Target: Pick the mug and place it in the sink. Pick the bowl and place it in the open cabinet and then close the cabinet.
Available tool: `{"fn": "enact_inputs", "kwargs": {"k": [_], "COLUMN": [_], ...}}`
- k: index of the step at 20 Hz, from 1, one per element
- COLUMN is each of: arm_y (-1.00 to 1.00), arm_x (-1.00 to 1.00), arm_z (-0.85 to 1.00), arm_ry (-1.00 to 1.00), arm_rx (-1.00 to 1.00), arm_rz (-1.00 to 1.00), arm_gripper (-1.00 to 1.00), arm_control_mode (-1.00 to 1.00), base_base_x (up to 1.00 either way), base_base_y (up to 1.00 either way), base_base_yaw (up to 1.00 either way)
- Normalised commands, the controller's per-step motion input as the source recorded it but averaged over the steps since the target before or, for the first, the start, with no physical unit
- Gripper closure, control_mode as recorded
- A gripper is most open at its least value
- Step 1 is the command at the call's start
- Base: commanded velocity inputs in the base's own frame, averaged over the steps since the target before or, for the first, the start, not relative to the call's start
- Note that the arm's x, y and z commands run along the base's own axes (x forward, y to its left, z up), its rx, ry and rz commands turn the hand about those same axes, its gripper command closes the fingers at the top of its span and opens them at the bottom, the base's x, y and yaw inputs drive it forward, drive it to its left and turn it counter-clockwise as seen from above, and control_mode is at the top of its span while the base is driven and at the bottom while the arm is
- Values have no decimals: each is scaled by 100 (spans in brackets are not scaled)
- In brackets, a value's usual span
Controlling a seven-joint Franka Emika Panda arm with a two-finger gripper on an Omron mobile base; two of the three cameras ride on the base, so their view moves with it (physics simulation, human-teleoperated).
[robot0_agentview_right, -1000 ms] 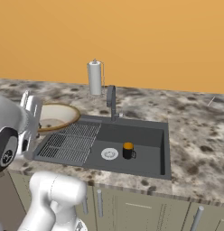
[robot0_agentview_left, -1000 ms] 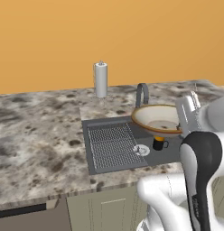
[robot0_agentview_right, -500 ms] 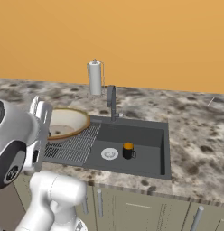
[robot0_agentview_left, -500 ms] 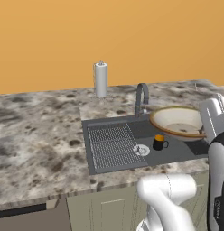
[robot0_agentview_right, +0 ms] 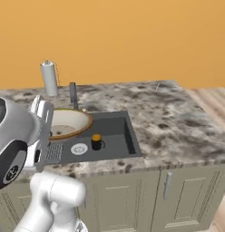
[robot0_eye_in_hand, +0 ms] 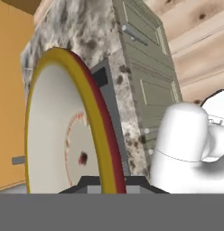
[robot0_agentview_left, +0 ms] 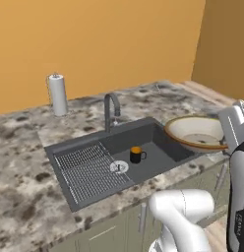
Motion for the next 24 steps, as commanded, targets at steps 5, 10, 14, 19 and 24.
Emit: {"fn": "enact_inputs", "kwargs": {"k": [5,10,14,19,24], "arm_y": [0,0,0,0,0], "arm_x": [0,0,0,0,0], "arm_z": [0,0,0,0,0], "arm_ry": [0,0,0,0,0], "arm_rx": [0,0,0,0,0], "arm_rz": [0,0,0,0,0], "arm_gripper": [100,100,100,100,100], "arm_control_mode": [100,100,100,100,100], "base_base_x": [0,0,0,0,0], "base_base_y": [-1,0,0,0,0], "base_base_yaw": [-97,-100,-100,-100,-100]}}
